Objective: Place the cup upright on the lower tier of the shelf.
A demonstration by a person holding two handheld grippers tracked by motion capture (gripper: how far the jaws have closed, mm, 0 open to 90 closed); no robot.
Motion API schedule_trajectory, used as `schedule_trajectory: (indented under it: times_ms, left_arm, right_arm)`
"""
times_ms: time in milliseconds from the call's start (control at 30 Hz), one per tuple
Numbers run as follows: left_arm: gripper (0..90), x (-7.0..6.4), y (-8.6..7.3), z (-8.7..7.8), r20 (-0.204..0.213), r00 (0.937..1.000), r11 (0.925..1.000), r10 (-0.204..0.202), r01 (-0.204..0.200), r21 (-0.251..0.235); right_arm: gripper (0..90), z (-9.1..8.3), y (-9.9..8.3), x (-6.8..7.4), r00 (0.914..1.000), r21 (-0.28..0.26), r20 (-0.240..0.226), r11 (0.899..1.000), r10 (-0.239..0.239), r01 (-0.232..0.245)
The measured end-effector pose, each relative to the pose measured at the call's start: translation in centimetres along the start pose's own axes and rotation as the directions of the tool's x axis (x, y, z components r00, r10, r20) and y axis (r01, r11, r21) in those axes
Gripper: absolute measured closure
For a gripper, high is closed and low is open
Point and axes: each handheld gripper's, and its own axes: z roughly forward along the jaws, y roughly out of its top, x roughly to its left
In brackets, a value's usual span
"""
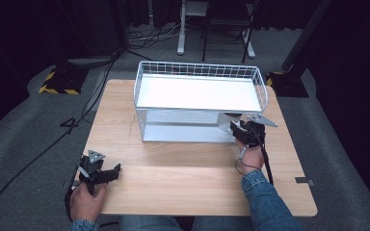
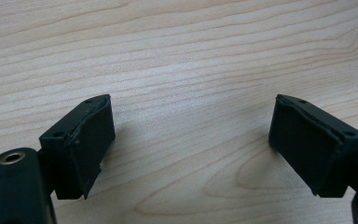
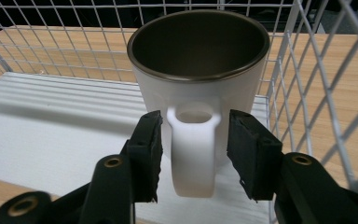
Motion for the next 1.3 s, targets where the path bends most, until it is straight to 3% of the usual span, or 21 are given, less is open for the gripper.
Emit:
schedule_trajectory:
  times_ms: [167, 467, 800, 967, 1300]
  left_arm:
    - [14.6, 0.0, 0.0, 0.0, 0.000, 1.0000, 1.0000, 0.000, 0.000, 0.000]
    - [14.6, 0.0, 0.0, 0.0, 0.000, 1.0000, 1.0000, 0.000, 0.000, 0.000]
    - [14.6, 0.0, 0.0, 0.0, 0.000, 1.0000, 1.0000, 0.000, 0.000, 0.000]
    - [14.6, 0.0, 0.0, 0.0, 0.000, 1.0000, 1.0000, 0.000, 0.000, 0.000]
    - [14.6, 0.0, 0.0, 0.0, -0.001, 1.0000, 1.0000, 0.000, 0.000, 0.000]
  right_arm:
    - [51.2, -1.0, -0.1, 0.0, 0.9996, -0.005, -0.002, 1.000, -0.029, 0.029]
    - [47.4, -4.3, 0.2, -0.2, 0.9955, -0.035, -0.082, 0.998, -0.048, 0.046]
    - [41.6, -7.9, 0.3, -0.8, 0.9820, -0.004, -0.163, 0.995, -0.095, 0.096]
    - [41.4, -9.5, -0.3, -1.4, 0.9792, 0.016, -0.175, 0.994, -0.102, 0.107]
    - [32.8, -11.7, -1.7, -3.2, 0.9749, 0.039, -0.201, 0.994, -0.096, 0.106]
